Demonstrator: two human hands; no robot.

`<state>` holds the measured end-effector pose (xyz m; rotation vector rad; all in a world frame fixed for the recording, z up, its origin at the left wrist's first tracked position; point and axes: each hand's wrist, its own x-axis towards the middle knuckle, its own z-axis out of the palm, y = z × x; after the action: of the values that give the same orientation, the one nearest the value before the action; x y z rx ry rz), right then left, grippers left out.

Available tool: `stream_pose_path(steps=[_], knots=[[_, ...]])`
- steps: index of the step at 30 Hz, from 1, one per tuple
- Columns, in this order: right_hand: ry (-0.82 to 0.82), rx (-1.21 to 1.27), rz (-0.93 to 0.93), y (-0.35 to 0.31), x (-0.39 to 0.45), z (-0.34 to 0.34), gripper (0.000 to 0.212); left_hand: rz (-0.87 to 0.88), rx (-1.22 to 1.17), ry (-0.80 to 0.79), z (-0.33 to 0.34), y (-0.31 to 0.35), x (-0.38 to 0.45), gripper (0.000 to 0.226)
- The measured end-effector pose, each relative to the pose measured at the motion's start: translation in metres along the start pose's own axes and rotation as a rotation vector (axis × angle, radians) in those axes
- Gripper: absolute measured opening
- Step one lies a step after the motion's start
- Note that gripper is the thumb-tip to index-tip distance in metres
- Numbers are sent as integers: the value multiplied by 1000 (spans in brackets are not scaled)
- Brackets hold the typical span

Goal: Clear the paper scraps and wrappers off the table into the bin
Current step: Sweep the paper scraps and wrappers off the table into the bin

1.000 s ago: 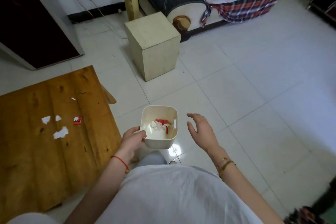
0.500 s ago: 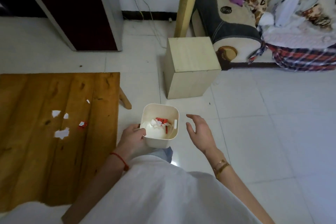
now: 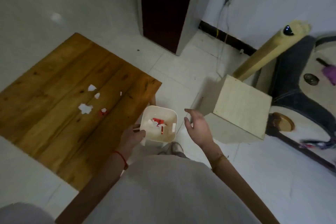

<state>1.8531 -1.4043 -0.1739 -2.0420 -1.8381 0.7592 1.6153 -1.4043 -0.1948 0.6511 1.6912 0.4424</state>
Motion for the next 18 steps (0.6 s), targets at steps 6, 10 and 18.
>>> stream_pose_path(steps=[6, 10, 18], knots=[[-195, -66, -247, 0, 76, 11, 38, -118, -220, 200, 11, -11, 5, 46], [-338, -114, -386, 3, 121, 22, 37, -223, -376, 315, 28, -25, 14, 45], [-536, -154, -633, -20, 197, 61, 37, -408, -628, 446, 74, -54, 39, 46]])
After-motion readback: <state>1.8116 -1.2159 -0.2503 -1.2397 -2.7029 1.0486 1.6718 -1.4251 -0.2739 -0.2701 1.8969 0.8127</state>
